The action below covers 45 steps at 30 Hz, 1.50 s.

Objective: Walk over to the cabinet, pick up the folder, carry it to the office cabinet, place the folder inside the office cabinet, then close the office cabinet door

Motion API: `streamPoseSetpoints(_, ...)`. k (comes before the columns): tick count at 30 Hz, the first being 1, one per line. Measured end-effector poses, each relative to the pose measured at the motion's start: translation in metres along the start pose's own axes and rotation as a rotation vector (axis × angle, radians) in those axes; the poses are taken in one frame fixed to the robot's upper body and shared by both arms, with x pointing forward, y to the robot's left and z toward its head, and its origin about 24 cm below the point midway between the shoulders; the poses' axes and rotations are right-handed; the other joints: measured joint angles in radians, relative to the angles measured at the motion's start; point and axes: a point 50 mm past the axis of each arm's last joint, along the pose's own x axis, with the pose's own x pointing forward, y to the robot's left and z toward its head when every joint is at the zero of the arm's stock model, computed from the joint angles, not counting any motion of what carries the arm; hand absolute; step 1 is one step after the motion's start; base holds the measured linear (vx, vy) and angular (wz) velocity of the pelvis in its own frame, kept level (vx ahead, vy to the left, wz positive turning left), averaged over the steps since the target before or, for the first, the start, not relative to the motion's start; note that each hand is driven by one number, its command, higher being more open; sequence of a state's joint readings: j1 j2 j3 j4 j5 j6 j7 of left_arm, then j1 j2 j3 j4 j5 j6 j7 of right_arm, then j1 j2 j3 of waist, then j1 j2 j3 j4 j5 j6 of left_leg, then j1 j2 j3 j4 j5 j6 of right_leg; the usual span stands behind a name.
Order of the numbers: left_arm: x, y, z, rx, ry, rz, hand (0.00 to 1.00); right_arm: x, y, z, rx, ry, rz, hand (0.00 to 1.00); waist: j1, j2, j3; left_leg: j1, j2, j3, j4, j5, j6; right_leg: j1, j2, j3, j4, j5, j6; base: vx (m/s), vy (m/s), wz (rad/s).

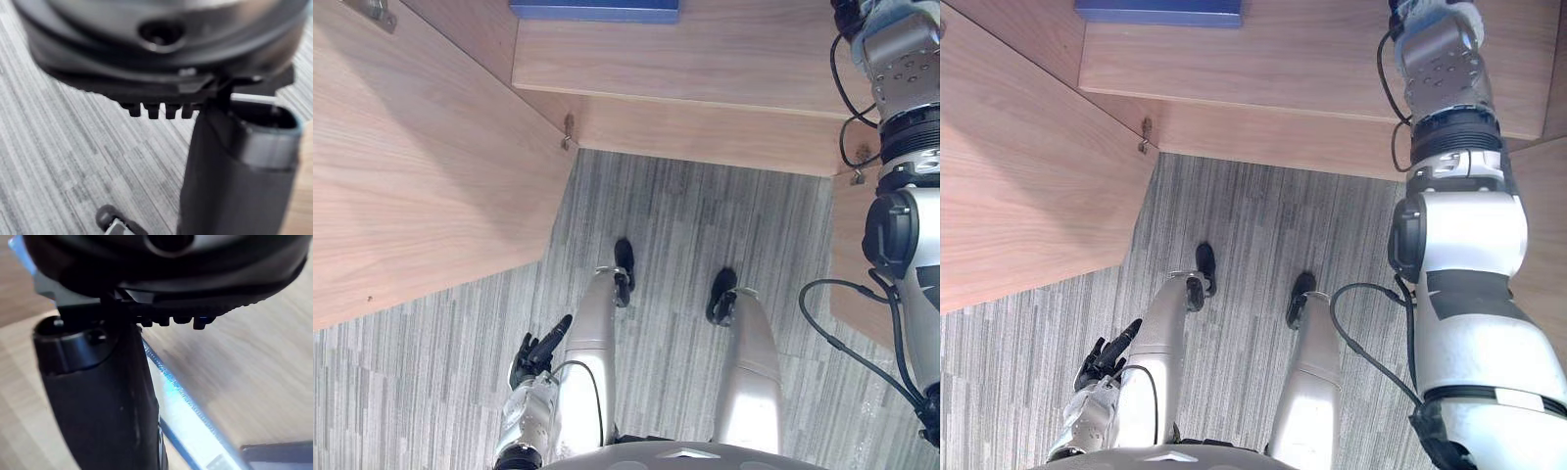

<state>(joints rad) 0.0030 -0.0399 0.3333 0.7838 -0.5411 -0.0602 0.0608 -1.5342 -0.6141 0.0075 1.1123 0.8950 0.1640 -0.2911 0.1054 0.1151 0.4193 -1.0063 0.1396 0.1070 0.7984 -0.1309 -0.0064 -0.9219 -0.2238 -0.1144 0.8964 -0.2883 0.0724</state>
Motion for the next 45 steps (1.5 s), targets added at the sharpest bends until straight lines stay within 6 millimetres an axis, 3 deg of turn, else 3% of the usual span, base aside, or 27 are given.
streamPoseSetpoints(3,0.003,-0.007,0.006,-0.002,-0.019,-0.035,1.00,0.002,-0.005,-0.010,-0.181,0.048,0.009,1.00,-0.001,0.000,0.000,0.000,0.005,0.002,0.001,0.001,0.002,0.001,0.001,0.000,-0.004,0.005,-0.001,-0.03,-0.044,-0.04)
streamPoseSetpoints(6,0.006,-0.014,0.013,0.011,-0.028,-0.061,1.00,0.002,-0.009,-0.020,-0.250,0.076,0.033,1.00,-0.008,-0.001,0.000,0.000,0.007,0.004,0.001,0.003,0.004,0.002,0.002,0.000,-0.008,0.009,-0.001,-0.03,-0.042,-0.04)
streamPoseSetpoints(11,0.009,-0.014,0.021,-0.038,-0.042,-0.058,1.00,0.001,-0.005,-0.030,-0.201,0.098,0.072,1.00,-0.028,-0.003,-0.001,0.001,0.013,0.008,0.000,0.002,0.004,0.002,0.009,0.006,-0.016,0.015,-0.001,-0.02,-0.051,-0.05)
streamPoseSetpoints(16,0.015,-0.015,0.040,-0.096,-0.085,-0.055,1.00,0.001,-0.015,-0.038,-0.188,0.100,0.076,1.00,-0.030,-0.011,-0.005,0.000,0.021,0.013,0.000,-0.002,0.002,-0.002,0.018,0.011,-0.027,0.021,0.001,-0.02,-0.049,-0.07)
streamPoseSetpoints(20,0.020,-0.010,0.068,-0.124,-0.154,-0.034,1.00,-0.001,-0.017,-0.056,-0.168,0.131,0.088,1.00,-0.058,-0.029,-0.013,-0.002,0.027,0.013,0.007,-0.007,-0.004,-0.004,0.023,0.012,-0.028,0.021,0.001,0.00,-0.054,-0.06)
streamPoseSetpoints(25,0.024,-0.012,0.096,-0.200,-0.231,-0.036,1.00,-0.003,-0.021,-0.071,-0.114,0.151,0.089,1.00,-0.067,-0.038,-0.017,-0.006,0.041,0.014,0.021,-0.018,-0.006,-0.007,0.036,0.015,-0.028,0.021,0.000,-0.02,-0.055,-0.08)
streamPoseSetpoints(30,0.026,-0.011,0.129,-0.237,-0.287,-0.045,1.00,-0.005,-0.021,-0.077,-0.179,0.143,0.127,1.00,-0.083,-0.047,-0.022,-0.016,0.044,0.014,0.022,-0.018,-0.006,-0.018,0.038,0.015,-0.026,0.020,0.000,-0.02,-0.050,-0.01)
streamPoseSetpoints(33,0.025,-0.010,0.162,-0.241,-0.366,-0.069,1.00,-0.006,-0.022,-0.081,-0.292,0.142,0.151,1.00,-0.086,-0.054,-0.026,-0.013,0.047,0.014,0.023,-0.018,-0.007,-0.016,0.041,0.016,-0.026,0.021,-0.001,-0.01,-0.060,-0.02)
streamPoseSetpoints(38,0.025,-0.013,0.169,-0.252,-0.374,-0.087,1.00,-0.009,-0.025,-0.087,-0.491,0.140,0.183,1.00,-0.081,-0.056,-0.027,0.006,0.051,0.018,0.020,-0.020,-0.010,0.002,0.052,0.022,-0.034,0.023,-0.003,-0.03,-0.055,-0.05)
streamPoseSetpoints(44,0.026,-0.022,0.172,-0.242,-0.372,-0.111,1.00,-0.012,-0.013,-0.095,-0.636,0.145,0.244,1.00,-0.080,-0.058,-0.027,0.038,0.058,0.042,-0.023,-0.009,-0.002,0.021,0.055,0.031,-0.074,0.045,-0.007,-0.03,-0.048,-0.07)
streamPoseSetpoints(45,0.027,-0.026,0.171,-0.218,-0.365,-0.125,1.00,-0.013,-0.008,-0.095,-0.722,0.131,0.262,1.00,-0.079,-0.058,-0.028,0.045,0.058,0.047,-0.041,-0.001,-0.003,0.024,0.056,0.031,-0.089,0.053,-0.008,-0.01,-0.055,-0.04)
